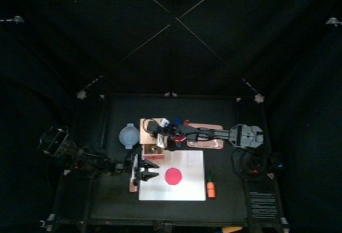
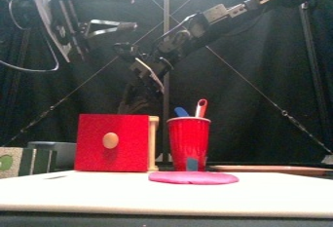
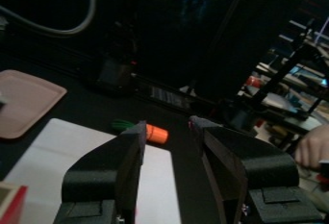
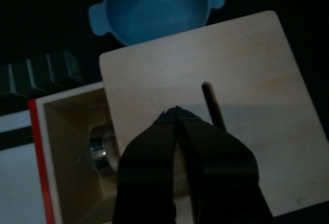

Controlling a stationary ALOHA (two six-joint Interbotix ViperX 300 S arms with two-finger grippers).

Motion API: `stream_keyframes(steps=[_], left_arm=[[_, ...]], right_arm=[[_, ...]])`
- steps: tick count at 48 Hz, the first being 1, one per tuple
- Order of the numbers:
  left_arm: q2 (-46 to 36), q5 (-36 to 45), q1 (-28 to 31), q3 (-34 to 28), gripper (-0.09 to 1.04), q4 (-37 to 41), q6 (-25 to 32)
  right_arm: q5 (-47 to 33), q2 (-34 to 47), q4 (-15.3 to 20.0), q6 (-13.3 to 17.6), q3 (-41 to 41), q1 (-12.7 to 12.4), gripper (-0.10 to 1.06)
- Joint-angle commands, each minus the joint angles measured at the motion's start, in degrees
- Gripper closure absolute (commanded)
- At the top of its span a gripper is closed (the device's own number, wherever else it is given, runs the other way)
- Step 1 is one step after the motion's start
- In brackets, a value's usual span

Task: Get the cutter from the drawer then cut the dough then place the extra dough in the bowl
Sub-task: Place the cutter on the board

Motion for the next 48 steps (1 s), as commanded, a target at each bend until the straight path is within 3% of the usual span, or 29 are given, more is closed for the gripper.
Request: stream_keyframes(steps=[1, 9, 19, 29, 35, 42, 48], left_arm=[[-2.3, -0.7, 1.8, 0.9, 0.16, -1.0, 3.4], [-5.6, -1.5, 3.8, 3.3, 0.20, -1.8, 9.9], [-11.5, -2.5, 4.7, 7.4, 0.34, -2.5, 17.0], [-17.7, -2.7, 6.7, 11.6, 0.41, -3.3, 22.1], [-21.2, -2.7, 8.3, 13.9, 0.41, -3.0, 24.5], [-25.0, -2.7, 9.3, 15.9, 0.41, -2.3, 27.2], [-26.8, -2.1, 10.0, 16.8, 0.41, -1.9, 28.4]], right_arm=[[-0.1, -4.7, 0.2, 0.3, -0.3, 0.7, 0.94], [0.1, -7.3, 0.0, 0.3, 0.5, 2.5, 0.94], [0.2, -11.2, -0.4, -0.1, 2.6, 4.1, 0.93], [-4.0, -14.9, 0.0, 0.3, 7.6, 6.0, 0.91], [-6.9, -16.1, -0.4, 0.1, 9.8, 7.3, 0.75], [-7.6, -15.7, 0.0, 0.4, 9.7, 7.6, 0.45], [-7.4, -14.2, 0.2, 0.4, 9.0, 7.4, 0.31]])
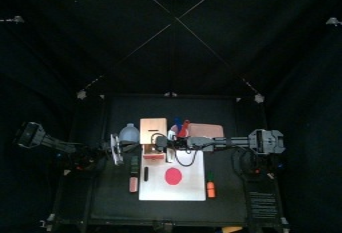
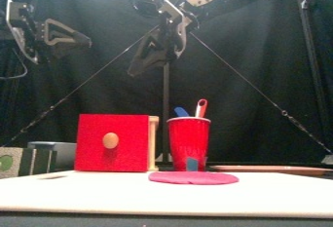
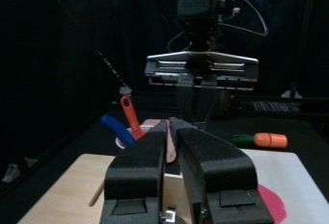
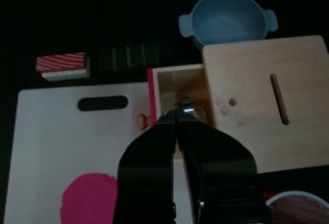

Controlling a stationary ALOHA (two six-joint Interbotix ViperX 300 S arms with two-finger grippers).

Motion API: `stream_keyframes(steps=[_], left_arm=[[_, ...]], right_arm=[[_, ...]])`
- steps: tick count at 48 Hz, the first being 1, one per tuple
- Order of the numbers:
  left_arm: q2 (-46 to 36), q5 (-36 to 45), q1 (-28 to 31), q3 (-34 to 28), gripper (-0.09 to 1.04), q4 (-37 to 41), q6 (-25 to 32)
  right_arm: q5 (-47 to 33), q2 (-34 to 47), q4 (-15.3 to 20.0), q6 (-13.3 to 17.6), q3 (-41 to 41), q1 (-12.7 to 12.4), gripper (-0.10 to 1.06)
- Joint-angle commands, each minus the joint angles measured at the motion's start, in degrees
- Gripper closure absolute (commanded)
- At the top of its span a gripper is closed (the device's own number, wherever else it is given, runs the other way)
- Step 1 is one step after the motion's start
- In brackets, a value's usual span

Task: Get the cutter from the drawer then cut the dough then place the extra dough in the bowl
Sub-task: Place the cutter on the board

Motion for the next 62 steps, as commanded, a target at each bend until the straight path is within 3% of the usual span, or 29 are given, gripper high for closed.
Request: stream_keyframes(steps=[1, 26, 43, 62], left_arm=[[-0.9, 0.3, 0.7, 0.1, 0.41, 0.6, 0.9], [-0.9, 9.6, 2.3, -0.5, 0.41, 7.6, 3.4], [-0.9, 10.2, 2.3, 0.3, 0.41, 7.6, 3.0], [-0.9, 11.2, 1.8, 0.5, 0.41, 7.6, 2.7]], right_arm=[[-0.1, -0.5, 0.3, -0.1, -1.8, -0.4, 0.30], [8.3, 8.6, -1.1, -0.4, -10.1, -2.1, 0.27], [14.9, 14.1, -3.9, -0.3, -17.1, -2.8, 0.28], [17.7, 16.7, -5.8, -0.2, -19.0, -3.3, 0.28]])
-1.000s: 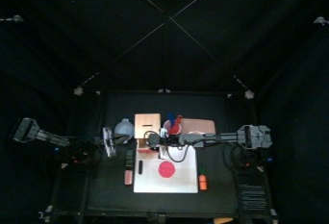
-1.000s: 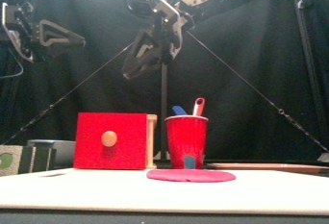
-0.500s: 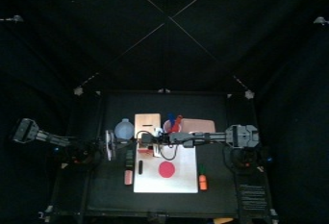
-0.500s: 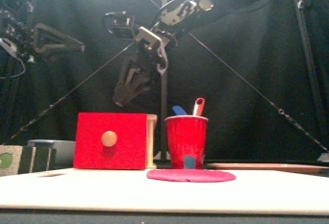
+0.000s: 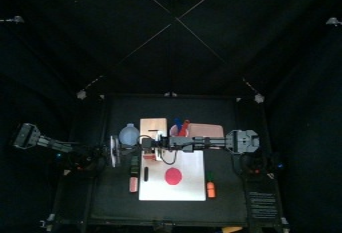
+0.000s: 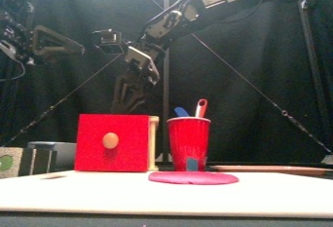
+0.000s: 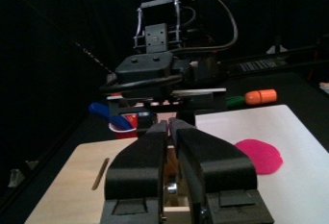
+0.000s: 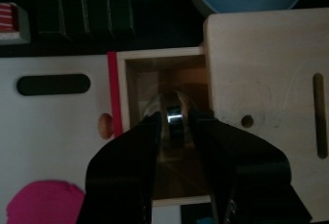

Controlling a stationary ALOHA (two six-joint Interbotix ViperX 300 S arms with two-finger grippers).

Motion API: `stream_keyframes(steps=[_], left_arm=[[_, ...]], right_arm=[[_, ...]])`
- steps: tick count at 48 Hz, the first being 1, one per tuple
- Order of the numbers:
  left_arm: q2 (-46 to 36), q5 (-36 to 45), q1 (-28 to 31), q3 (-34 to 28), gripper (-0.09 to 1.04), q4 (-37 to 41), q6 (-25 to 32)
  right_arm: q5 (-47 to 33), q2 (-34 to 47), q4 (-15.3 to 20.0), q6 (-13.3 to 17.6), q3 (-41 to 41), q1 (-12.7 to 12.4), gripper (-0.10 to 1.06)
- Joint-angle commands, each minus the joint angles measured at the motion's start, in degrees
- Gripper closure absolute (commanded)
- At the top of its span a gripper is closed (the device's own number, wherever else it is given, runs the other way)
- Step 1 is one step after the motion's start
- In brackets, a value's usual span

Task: Get the cutter from the drawer then cut the dough then place the extra dough in the bowl
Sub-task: Place the cutter on the board

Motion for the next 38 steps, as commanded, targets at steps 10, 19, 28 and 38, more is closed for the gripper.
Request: stream_keyframes(steps=[10, 19, 28, 38], left_arm=[[0.0, 0.0, -0.2, -0.4, 0.41, 0.1, 0.0], [0.0, 0.0, -0.3, -0.4, 0.41, 0.1, 0.0], [0.0, 0.0, -0.3, -0.4, 0.41, 0.1, 0.0], [0.0, 0.1, -0.3, -0.3, 0.41, -0.7, 0.0]], right_arm=[[0.7, -0.6, -0.1, 0.1, -1.6, -0.5, 0.28], [1.0, -0.1, -0.1, 0.1, -1.8, -0.4, 0.30], [1.2, -0.1, -0.1, 0.2, -1.8, -0.4, 0.34], [1.5, 0.4, 0.2, 0.3, -1.9, -0.4, 0.48]])
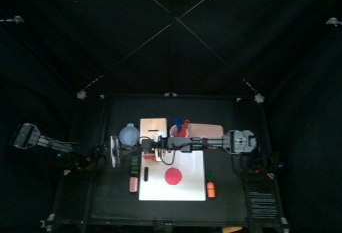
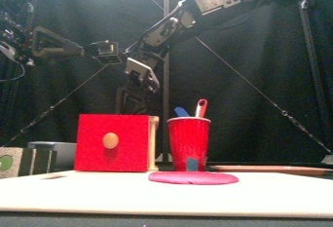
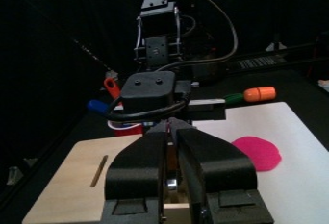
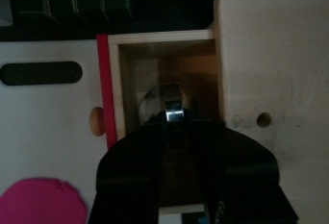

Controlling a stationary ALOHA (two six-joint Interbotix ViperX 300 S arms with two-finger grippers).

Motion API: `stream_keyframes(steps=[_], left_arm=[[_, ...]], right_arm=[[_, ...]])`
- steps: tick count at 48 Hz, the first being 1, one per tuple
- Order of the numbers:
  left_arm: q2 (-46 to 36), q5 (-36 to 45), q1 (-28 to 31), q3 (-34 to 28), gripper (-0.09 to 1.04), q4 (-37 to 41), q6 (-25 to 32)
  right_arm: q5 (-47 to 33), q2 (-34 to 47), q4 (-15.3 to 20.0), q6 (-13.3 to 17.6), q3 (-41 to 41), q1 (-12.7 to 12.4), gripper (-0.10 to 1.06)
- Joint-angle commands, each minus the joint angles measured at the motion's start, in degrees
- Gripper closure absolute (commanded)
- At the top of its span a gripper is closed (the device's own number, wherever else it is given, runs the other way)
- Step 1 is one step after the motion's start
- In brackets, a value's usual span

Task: Get the cutter from the drawer then cut the dough then place the extra dough in the bowl
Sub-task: Place the cutter on the board

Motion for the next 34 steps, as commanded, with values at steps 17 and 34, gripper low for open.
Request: stream_keyframes(steps=[17, 34], left_arm=[[0.0, 1.1, -0.1, -0.5, 0.41, -1.4, 0.0], [0.0, 2.5, 0.0, -0.4, 0.41, -2.4, 0.0]], right_arm=[[3.9, -2.3, 0.4, 0.8, -4.5, 0.0, 0.52], [6.9, -4.5, 0.8, 0.8, -7.6, 0.4, 0.52]])
